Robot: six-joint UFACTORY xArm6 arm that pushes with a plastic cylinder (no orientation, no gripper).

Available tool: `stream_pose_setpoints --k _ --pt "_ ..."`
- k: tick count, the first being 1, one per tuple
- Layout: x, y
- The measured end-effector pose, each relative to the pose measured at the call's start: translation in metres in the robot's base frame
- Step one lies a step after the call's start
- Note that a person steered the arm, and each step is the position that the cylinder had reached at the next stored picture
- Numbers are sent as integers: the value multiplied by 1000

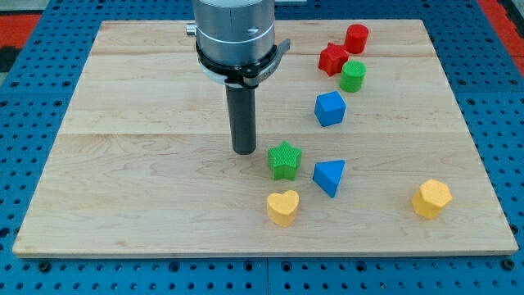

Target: Nudge green star a bit right

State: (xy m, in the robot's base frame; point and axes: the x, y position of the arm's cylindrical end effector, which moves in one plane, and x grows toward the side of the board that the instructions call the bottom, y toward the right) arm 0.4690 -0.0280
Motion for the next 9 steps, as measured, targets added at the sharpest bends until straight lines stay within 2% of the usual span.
stream_pose_setpoints --k 9 --pt "0 13"
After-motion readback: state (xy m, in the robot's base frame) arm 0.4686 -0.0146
